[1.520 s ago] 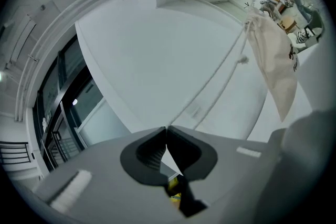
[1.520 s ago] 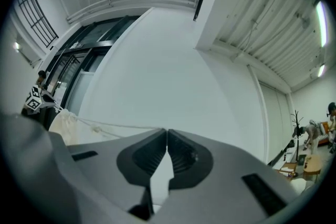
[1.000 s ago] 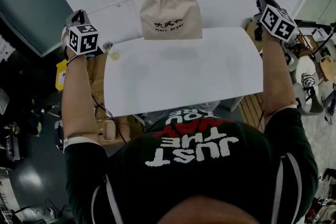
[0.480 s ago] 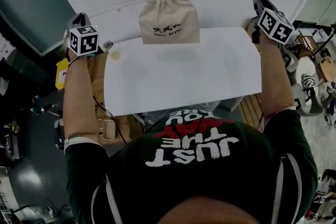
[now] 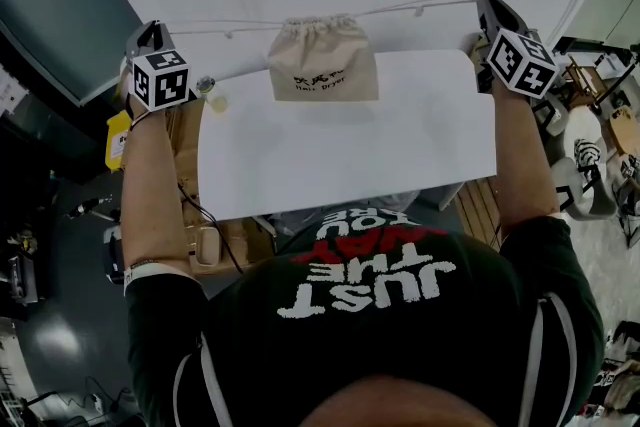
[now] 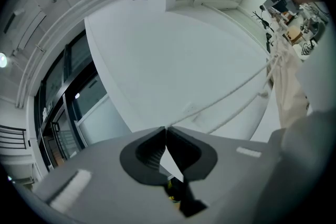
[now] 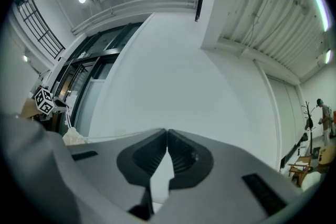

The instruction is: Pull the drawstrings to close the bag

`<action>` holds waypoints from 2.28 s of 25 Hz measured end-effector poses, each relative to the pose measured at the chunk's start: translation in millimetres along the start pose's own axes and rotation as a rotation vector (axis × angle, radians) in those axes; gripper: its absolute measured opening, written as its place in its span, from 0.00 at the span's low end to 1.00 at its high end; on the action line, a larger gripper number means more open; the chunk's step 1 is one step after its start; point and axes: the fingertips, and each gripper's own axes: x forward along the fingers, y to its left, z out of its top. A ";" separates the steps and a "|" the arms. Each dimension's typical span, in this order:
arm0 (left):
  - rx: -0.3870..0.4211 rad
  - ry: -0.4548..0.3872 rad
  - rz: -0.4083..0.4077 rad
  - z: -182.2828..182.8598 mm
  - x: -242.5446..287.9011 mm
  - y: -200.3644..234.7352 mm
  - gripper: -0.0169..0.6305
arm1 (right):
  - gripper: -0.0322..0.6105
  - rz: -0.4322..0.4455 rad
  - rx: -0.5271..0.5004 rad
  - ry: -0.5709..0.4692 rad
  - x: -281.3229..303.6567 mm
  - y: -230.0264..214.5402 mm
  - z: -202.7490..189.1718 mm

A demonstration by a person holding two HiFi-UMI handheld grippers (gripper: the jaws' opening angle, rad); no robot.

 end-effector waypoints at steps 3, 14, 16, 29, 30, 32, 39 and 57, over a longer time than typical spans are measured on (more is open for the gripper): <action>-0.031 0.005 0.000 1.2 -8.3 1.2 0.05 | 0.07 -0.015 0.043 0.012 -15.1 -16.7 -10.2; -0.300 0.077 -0.126 -12.7 -7.3 26.4 0.13 | 0.07 -0.035 0.203 0.125 -34.7 -20.1 -83.2; -0.327 0.072 -0.088 -14.1 -11.8 39.3 0.13 | 0.07 -0.025 0.232 0.117 -37.0 -16.0 -81.7; -0.480 -0.069 0.089 10.7 -16.1 50.5 0.10 | 0.07 0.007 0.188 0.106 -23.5 -11.4 -71.1; -0.496 -0.086 0.133 11.8 -17.6 53.1 0.10 | 0.07 0.009 0.185 0.104 -22.3 -11.3 -71.4; -0.518 -0.111 0.208 12.1 -20.6 57.2 0.10 | 0.07 0.009 0.178 0.099 -21.8 -10.8 -72.0; -0.590 -0.107 0.324 1.3 -31.4 67.0 0.11 | 0.07 0.017 0.168 0.059 -36.7 -5.4 -66.4; -0.723 -0.113 0.327 -19.6 -27.4 107.7 0.11 | 0.07 0.069 0.217 0.075 -26.6 24.6 -71.9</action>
